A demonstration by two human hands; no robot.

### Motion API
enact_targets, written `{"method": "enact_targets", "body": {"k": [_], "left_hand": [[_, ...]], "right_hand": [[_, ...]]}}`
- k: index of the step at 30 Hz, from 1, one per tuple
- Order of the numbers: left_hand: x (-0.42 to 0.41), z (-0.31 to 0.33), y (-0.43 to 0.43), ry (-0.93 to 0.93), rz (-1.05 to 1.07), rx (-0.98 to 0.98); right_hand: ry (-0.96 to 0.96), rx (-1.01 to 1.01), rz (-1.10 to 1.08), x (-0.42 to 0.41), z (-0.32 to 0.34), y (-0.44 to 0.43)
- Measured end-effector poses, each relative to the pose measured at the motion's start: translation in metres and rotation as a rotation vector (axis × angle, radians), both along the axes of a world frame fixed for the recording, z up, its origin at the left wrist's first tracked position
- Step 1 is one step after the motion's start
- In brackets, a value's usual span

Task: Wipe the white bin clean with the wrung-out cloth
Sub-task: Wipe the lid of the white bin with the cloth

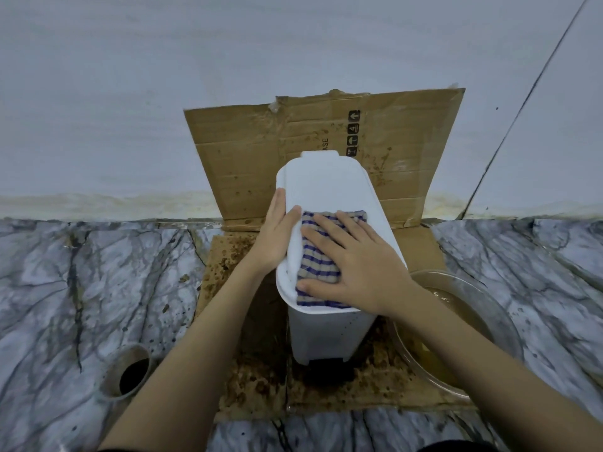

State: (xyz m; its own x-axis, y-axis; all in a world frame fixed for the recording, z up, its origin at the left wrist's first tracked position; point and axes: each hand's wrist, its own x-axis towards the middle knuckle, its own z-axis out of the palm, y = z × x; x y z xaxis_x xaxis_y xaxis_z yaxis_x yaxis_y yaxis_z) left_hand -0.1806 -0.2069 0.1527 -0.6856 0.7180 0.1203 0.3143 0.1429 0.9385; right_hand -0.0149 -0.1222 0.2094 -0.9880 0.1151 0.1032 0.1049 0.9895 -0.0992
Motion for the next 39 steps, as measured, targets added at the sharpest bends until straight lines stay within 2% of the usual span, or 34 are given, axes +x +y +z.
{"method": "enact_targets", "body": {"k": [3,4,5,7,8,10,12,14,18,22,25,28,35,39], "left_hand": [[0.001,0.003,-0.001,0.044,0.038,-0.060],[0.001,0.007,-0.003,0.019,0.026,-0.041],[0.004,0.013,-0.005,-0.036,0.005,-0.019],[0.014,0.035,-0.007,-0.161,0.013,0.010],[0.021,0.047,-0.008,-0.187,0.079,-0.016],[0.035,0.065,-0.008,-0.031,0.273,-0.135],[0.058,0.080,-0.008,0.188,0.345,-0.143],[0.080,0.086,-0.001,0.315,0.273,-0.199],[0.105,0.066,0.013,0.572,0.147,-0.605],[0.088,0.052,0.000,0.705,0.079,-0.639],[0.067,0.053,-0.021,0.573,-0.038,-0.495],[0.061,0.047,-0.034,0.262,-0.051,-0.227],[0.089,0.009,-0.056,-0.322,0.108,0.232],[0.116,-0.002,-0.057,-0.455,0.241,0.395]], "right_hand": [[-0.078,-0.123,0.029,-0.017,0.009,0.002],[-0.091,-0.254,0.035,-0.018,0.014,0.005],[-0.055,-0.469,0.025,-0.017,0.018,0.009],[0.167,-0.923,-0.081,-0.009,0.023,0.017],[0.306,-0.991,-0.163,-0.004,0.022,0.023],[0.424,-0.833,-0.337,0.007,0.013,0.034],[0.345,-0.734,-0.437,0.012,0.002,0.041],[0.291,-0.723,-0.435,0.014,-0.009,0.041],[0.350,-0.790,-0.431,0.012,-0.020,0.039],[0.414,-0.935,-0.445,0.012,-0.024,0.040],[0.447,-0.975,-0.472,0.012,-0.026,0.038],[0.468,-1.000,-0.490,0.010,-0.029,0.038],[0.502,-1.059,-0.515,0.010,-0.031,0.039],[0.512,-1.062,-0.511,0.011,-0.028,0.037]]}}
